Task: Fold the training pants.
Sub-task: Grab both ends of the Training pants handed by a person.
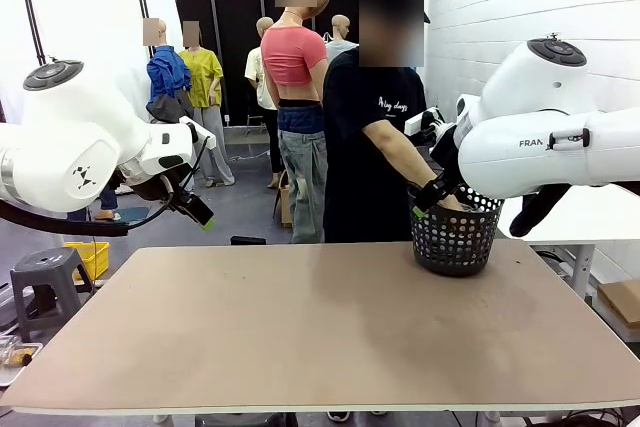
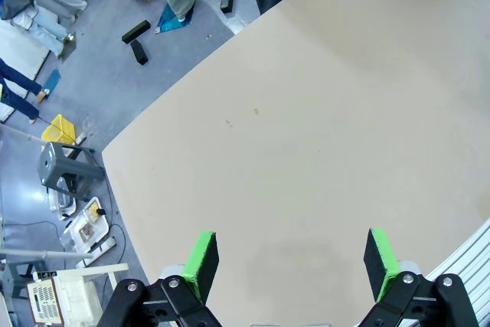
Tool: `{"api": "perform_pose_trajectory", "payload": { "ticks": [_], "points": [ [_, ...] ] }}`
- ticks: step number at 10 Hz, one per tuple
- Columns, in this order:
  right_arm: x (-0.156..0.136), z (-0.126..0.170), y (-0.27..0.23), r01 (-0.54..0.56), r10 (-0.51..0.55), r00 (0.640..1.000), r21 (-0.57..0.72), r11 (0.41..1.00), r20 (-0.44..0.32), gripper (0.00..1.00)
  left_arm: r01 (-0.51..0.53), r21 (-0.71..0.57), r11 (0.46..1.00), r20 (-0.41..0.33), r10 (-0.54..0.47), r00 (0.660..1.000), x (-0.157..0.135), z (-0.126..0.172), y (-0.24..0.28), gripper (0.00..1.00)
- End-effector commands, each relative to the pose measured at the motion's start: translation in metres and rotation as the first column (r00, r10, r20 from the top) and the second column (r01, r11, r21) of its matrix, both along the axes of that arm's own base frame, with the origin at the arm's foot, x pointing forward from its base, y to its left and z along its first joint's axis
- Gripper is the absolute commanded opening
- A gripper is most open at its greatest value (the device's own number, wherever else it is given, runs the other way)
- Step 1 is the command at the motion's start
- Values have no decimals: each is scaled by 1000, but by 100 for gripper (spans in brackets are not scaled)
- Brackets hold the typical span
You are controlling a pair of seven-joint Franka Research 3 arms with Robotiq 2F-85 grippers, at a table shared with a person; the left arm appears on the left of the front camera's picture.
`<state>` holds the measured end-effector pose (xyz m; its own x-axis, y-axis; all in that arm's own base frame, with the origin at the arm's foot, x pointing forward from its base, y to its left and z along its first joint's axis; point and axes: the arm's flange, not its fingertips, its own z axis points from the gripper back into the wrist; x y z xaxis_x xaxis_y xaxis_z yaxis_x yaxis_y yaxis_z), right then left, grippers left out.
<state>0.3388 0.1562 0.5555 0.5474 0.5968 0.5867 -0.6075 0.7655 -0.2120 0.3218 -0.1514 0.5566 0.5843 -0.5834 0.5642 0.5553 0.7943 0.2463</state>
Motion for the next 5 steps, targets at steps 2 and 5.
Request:
{"api": "perform_pose_trajectory", "payload": {
  "ticks": [2, 5],
  "points": [
    [1, 1, 0, 4, -4, 1000, 0, 1000, 0, 100, 2, -1, 1000, -1, -2, 1000, 2, 2, -1, 100],
    [1, 1, 0, 4, -4, 1000, 0, 1000, 0, 100, 2, -1, 1000, -1, -2, 1000, 2, 2, -1, 100]
  ]
}}
